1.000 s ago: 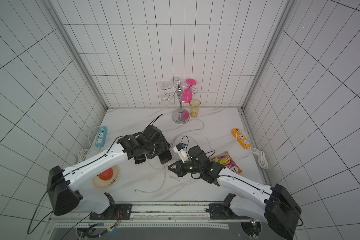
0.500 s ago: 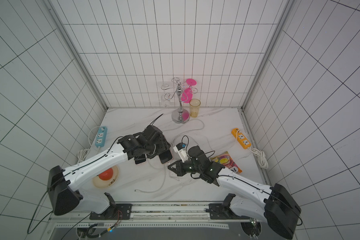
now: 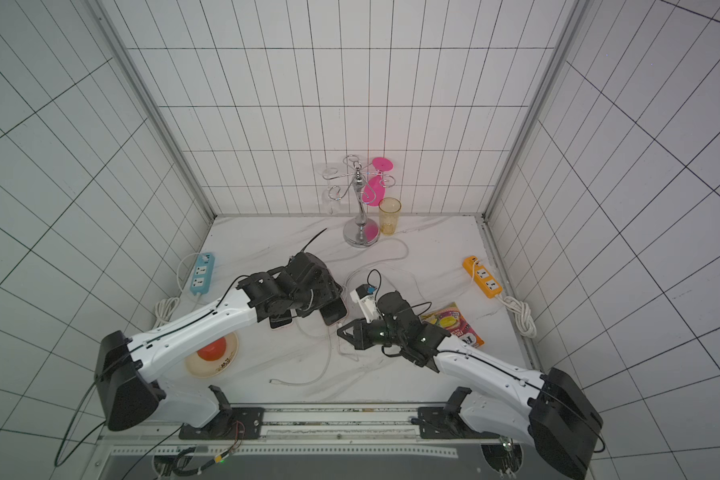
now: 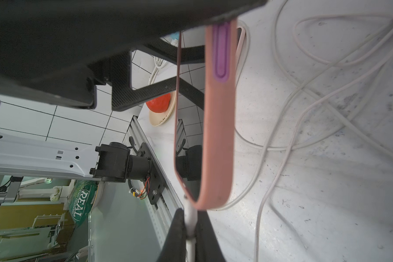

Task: Plug the charging cable into the phone
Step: Insert the charging cable into the phone, then place the phone at the center of the board.

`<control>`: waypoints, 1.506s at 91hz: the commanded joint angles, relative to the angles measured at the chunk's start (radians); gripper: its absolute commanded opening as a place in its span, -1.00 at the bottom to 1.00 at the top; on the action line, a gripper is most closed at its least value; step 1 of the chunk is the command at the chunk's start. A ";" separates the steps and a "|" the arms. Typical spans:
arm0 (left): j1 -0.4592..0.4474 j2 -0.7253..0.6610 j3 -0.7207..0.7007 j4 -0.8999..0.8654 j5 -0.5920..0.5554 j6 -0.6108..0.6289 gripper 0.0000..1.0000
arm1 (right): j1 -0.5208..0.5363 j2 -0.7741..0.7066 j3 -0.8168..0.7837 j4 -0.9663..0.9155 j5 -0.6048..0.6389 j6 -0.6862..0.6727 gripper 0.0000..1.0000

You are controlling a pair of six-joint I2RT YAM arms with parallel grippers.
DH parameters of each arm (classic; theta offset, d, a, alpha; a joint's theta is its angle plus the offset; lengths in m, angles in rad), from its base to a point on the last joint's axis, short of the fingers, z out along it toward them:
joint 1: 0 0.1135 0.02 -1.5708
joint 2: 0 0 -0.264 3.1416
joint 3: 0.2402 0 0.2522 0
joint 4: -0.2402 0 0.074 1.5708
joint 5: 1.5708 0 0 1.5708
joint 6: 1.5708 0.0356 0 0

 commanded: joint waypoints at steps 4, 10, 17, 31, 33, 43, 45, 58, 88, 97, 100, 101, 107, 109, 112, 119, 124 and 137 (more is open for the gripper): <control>-0.023 -0.026 -0.006 0.024 0.064 -0.009 -1.00 | -0.039 -0.034 0.000 0.089 0.035 0.016 -1.00; -0.023 -0.030 -0.013 0.029 0.066 -0.012 -1.00 | -0.047 -0.036 -0.006 0.100 0.035 0.020 -1.00; -0.023 -0.033 -0.019 0.039 0.078 -0.016 -1.00 | -0.049 -0.032 -0.006 0.102 0.030 0.011 -1.00; -0.023 -0.026 -0.020 0.046 0.097 -0.021 -1.00 | -0.049 -0.035 -0.006 0.110 0.039 -0.011 -1.00; -0.023 -0.024 -0.019 0.048 0.102 -0.021 -1.00 | -0.049 -0.035 -0.004 0.108 0.040 -0.016 -1.00; -0.027 -0.018 -0.022 0.060 0.122 -0.023 -1.00 | -0.050 -0.032 0.008 0.093 0.045 -0.047 -1.00; -0.027 -0.017 -0.022 0.062 0.127 -0.023 -1.00 | -0.050 -0.031 0.010 0.090 0.047 -0.050 -1.00; -0.033 -0.024 -0.025 0.073 0.144 -0.026 -1.00 | -0.063 -0.023 0.013 0.091 0.049 -0.064 -1.00; -0.026 -0.013 -0.038 0.120 0.192 -0.037 -1.00 | -0.111 -0.006 0.037 0.081 0.008 -0.089 -1.00; -0.006 0.014 -0.020 0.103 0.179 -0.021 -1.00 | -0.121 -0.030 0.027 0.034 0.006 -0.101 -0.68; 0.006 0.026 -0.014 0.096 0.179 -0.014 -1.00 | -0.125 -0.044 0.021 0.016 0.005 -0.104 -0.51; 0.010 0.031 -0.012 0.094 0.179 -0.012 -1.00 | -0.126 -0.049 0.020 0.010 0.005 -0.104 -0.46; 0.034 0.060 0.006 0.081 0.180 0.005 -1.00 | -0.133 -0.083 0.005 -0.033 0.014 -0.107 -0.17; 0.039 0.070 0.014 0.078 0.177 0.012 -1.00 | -0.135 -0.098 -0.001 -0.048 0.018 -0.108 -0.09; 0.048 0.089 0.028 0.070 0.169 0.021 -1.00 | -0.137 -0.122 -0.014 -0.066 0.024 -0.110 0.01; 0.071 0.146 0.063 0.057 0.160 0.041 -1.00 | -0.145 -0.192 -0.048 -0.113 0.045 -0.108 0.16; 0.080 0.198 0.090 0.052 0.159 0.055 -1.00 | -0.151 -0.249 -0.075 -0.142 0.057 -0.103 0.21; 0.079 0.376 0.189 0.033 0.142 0.079 -1.00 | -0.164 -0.382 -0.111 -0.243 0.105 -0.096 0.28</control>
